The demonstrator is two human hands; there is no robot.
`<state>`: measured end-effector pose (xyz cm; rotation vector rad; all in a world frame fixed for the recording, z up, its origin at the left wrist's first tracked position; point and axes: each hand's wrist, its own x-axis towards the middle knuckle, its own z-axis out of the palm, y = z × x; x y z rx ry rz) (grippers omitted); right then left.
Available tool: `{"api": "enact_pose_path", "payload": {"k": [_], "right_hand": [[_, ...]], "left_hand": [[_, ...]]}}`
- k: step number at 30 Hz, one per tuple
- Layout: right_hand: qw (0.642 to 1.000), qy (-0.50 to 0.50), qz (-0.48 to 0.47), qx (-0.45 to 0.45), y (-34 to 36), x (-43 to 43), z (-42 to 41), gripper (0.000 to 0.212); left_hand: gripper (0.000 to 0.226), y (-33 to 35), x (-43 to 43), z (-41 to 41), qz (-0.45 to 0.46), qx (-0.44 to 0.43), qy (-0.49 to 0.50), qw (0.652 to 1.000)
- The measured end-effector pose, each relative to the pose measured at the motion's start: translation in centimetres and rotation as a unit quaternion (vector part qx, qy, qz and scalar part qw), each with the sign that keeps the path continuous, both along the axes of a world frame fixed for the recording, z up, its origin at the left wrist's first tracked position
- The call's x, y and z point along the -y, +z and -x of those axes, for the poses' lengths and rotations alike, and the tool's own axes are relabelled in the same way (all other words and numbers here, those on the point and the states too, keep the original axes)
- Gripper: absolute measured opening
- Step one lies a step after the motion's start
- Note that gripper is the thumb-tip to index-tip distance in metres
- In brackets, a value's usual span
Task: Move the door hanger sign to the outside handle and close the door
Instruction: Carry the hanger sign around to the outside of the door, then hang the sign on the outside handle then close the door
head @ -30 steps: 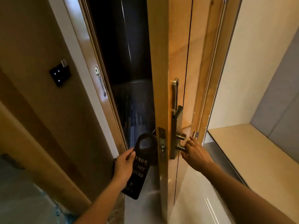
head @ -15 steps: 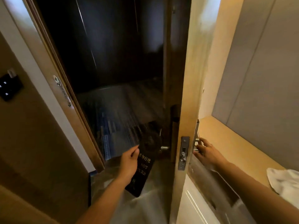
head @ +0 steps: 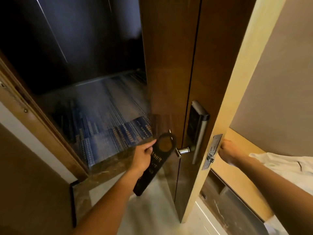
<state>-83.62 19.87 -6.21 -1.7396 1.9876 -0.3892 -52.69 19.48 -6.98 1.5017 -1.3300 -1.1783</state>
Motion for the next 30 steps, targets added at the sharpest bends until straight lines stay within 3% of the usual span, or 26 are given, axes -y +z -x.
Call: {"api": "enact_pose_path", "payload": {"k": [4, 7, 11, 14, 17, 23, 30], "right_hand": [[0.999, -0.025, -0.001, 0.020, 0.3, 0.8, 2.6, 0.023], [0.998, -0.042, 0.005, 0.038, 0.2, 1.4, 4.3, 0.034], [0.999, -0.045, 0.008, 0.020, -0.2, 2.0, 5.7, 0.017], [0.999, -0.039, 0.005, 0.021, -0.5, 2.4, 6.7, 0.017], [0.999, -0.043, 0.000, 0.008, -0.7, 2.7, 7.5, 0.015], [0.999, -0.050, 0.001, -0.019, -0.5, 2.8, 7.8, 0.015], [0.999, -0.037, -0.007, -0.034, -0.5, 2.8, 7.3, 0.021]], "left_hand": [[0.036, -0.3, 3.5, 3.2, -0.026, 0.012, -0.018, 0.999], [0.035, -0.3, 5.7, 5.3, -0.045, 0.014, -0.062, 0.997], [0.065, -0.6, 6.7, 6.7, -0.082, 0.025, -0.164, 0.983], [0.088, -1.7, 7.4, 7.6, -0.070, 0.111, -0.240, 0.962], [0.095, -2.9, 7.8, 8.6, -0.080, 0.136, -0.236, 0.959], [0.081, -4.9, 7.9, 9.3, -0.093, 0.143, -0.233, 0.957], [0.096, -6.3, 7.0, 8.9, -0.116, 0.109, -0.205, 0.966]]}}
